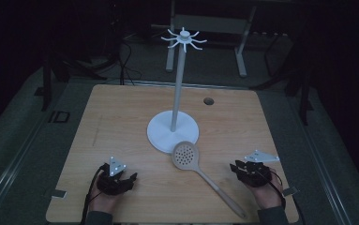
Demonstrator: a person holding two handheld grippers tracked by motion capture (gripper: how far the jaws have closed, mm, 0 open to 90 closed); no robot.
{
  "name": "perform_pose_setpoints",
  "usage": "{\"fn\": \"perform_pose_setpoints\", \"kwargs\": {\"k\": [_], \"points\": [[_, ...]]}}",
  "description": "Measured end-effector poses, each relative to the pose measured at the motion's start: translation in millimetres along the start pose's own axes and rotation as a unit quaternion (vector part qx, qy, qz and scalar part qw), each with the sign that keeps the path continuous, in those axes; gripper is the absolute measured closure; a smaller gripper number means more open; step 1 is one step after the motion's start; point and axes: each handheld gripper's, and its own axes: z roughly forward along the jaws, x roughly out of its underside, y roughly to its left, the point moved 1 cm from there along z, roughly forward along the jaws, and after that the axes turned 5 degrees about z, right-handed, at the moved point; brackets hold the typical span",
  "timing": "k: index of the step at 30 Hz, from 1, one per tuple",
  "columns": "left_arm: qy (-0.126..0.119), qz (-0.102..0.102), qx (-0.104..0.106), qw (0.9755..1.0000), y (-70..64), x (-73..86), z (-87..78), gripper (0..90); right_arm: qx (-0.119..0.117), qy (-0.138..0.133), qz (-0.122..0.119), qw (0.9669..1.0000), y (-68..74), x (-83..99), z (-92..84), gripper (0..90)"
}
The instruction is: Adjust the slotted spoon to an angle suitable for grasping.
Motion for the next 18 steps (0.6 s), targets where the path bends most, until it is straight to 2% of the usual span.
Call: {"fn": "perform_pose_setpoints", "kwargs": {"k": [7, 18], "points": [[-0.006, -0.001, -0.001, 1.0, 0.8, -0.1, -2.0, 40.3, -0.019, 0.019, -0.024, 0.9993, 14.2, 1.2, -0.5, 71.8], [-0.006, -0.002, -0.002, 1.0, 1.0, 0.1, -2.0, 40.3, -0.058, 0.052, -0.036, 0.9963, 33.7, 10.5, 15.3, 72.0]]}}
